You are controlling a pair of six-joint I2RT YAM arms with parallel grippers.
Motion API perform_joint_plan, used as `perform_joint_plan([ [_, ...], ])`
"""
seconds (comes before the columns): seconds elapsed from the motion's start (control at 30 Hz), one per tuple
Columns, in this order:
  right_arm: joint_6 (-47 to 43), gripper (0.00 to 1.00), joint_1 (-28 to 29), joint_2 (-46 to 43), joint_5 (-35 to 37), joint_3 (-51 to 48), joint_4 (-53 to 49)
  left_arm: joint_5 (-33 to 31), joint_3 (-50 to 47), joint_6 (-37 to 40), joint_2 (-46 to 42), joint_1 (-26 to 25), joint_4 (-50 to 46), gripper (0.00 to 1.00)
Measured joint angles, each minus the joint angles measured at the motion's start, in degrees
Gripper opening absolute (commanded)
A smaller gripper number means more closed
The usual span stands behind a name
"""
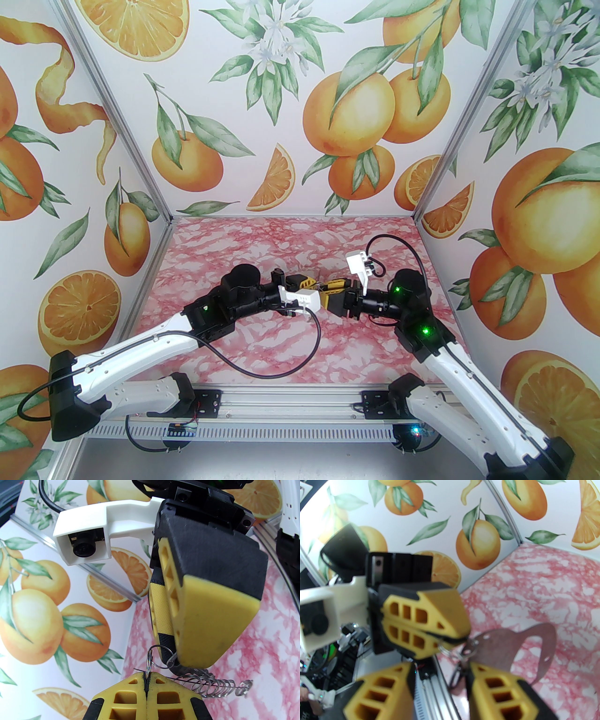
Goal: Remove the keys from the keyring
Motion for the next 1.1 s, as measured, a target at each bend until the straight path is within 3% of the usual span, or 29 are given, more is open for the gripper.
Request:
perform_joint_plan([
  [0.67, -2.25, 0.00, 0.00, -1.22, 4.59, -0.52, 0.31, 0.13, -2.21, -0.17, -0.94, 0.00, 3.21, 0.00],
  [0.93, -4.94, 0.00, 0.33, -2.82, 6.27, -0.39, -3.17, -0.24, -6.19, -2.64, -2.05, -0.17, 8.11, 0.00],
  [1.1, -10.01, 0.00, 4.17, -2.34, 11.50, 4.39, -11.69, -0.28, -8.61, -5.51, -2.84, -0.28, 11.74, 0.00],
])
